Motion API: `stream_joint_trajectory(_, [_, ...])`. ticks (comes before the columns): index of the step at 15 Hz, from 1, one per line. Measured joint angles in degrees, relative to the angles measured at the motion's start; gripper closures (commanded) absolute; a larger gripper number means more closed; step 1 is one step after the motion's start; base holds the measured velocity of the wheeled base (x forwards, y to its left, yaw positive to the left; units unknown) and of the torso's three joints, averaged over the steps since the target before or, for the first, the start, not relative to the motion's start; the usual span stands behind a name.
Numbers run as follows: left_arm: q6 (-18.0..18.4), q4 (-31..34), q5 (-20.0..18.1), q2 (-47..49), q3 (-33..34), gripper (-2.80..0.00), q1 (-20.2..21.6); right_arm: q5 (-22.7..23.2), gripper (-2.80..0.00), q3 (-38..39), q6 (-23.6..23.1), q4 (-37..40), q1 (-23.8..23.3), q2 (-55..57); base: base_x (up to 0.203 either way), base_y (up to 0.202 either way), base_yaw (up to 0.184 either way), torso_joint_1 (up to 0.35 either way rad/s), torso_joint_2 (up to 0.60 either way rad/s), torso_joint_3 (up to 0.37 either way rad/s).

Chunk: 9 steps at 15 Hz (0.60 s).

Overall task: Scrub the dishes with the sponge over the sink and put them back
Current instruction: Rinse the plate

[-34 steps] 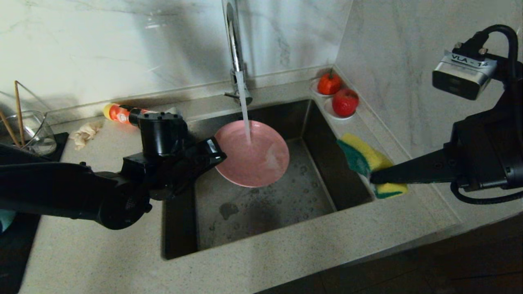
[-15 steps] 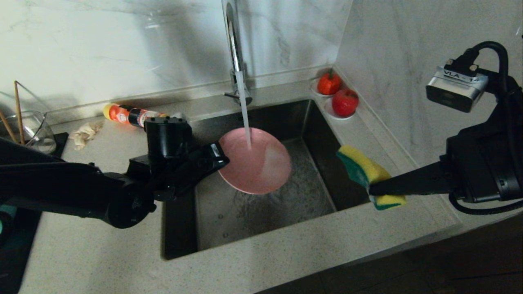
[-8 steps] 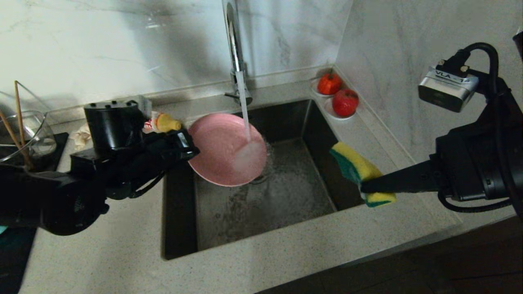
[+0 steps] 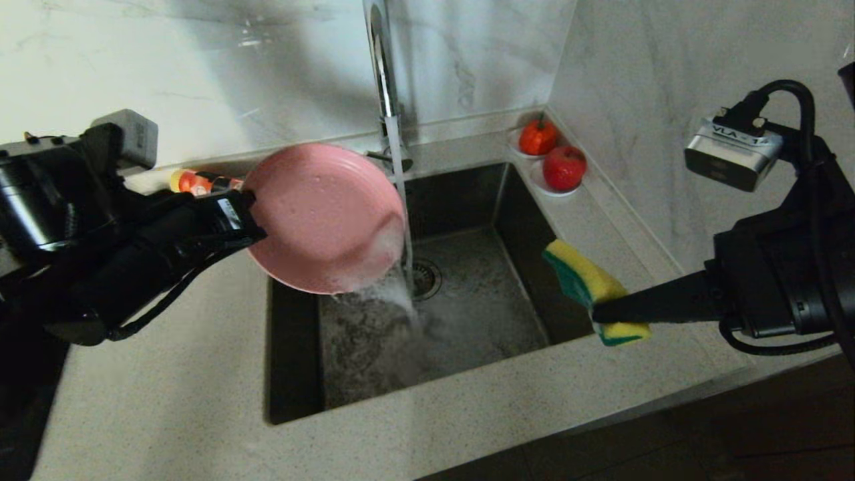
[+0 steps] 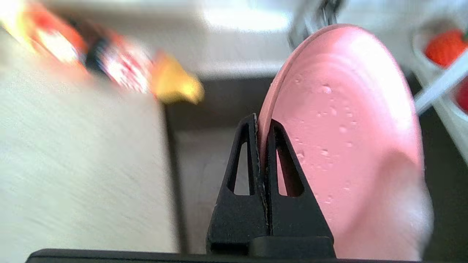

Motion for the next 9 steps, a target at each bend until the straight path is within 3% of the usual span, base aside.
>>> stream_joint_trajectory(5, [10.99,-15.52,-0.37,-3.09,6.47,0.00,1.72,0.07,0.00,-0.02,-0.15,-0.01,0.01,0.15,0.000,0.000,0.000,0.000,0.00,0.000])
stream_joint_trajectory(9, [14.52,-18.57,-1.80,-4.82,6.91,0.00,1.83,0.19,0.00,0.00,-0.12,-0.24,0.02,0.56,0.000,0.000,0.000,0.000,0.00,0.000])
